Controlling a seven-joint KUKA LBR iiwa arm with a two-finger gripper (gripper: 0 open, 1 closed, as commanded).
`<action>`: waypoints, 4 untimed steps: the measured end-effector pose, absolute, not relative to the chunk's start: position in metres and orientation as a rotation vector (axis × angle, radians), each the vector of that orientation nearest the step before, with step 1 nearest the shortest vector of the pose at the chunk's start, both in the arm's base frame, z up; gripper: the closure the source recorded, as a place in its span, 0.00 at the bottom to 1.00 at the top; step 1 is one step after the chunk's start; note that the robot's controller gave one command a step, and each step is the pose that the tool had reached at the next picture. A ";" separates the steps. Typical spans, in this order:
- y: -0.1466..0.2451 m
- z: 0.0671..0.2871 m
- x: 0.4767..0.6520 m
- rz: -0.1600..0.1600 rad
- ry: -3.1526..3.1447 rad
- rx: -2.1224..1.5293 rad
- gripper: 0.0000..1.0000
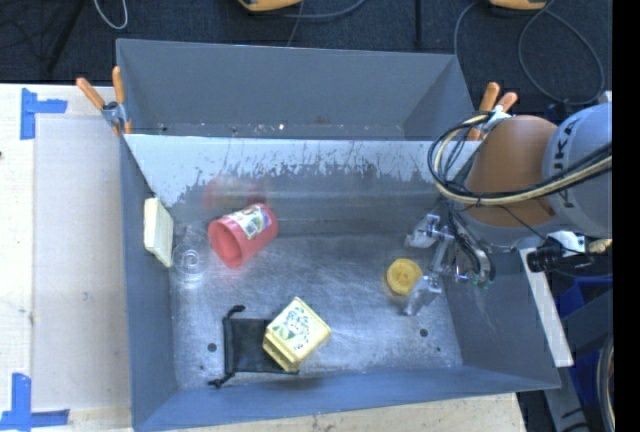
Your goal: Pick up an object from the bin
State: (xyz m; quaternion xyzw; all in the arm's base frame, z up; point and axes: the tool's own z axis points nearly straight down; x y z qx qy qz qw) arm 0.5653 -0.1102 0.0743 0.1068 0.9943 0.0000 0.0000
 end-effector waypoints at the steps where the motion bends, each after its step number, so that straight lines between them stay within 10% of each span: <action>1: -0.111 0.072 0.579 0.001 3.061 0.556 1.00; 4: -0.109 0.092 0.574 0.002 3.082 0.595 1.00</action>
Offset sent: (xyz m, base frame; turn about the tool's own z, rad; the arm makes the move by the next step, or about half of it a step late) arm 0.0000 0.0000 0.0000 0.0000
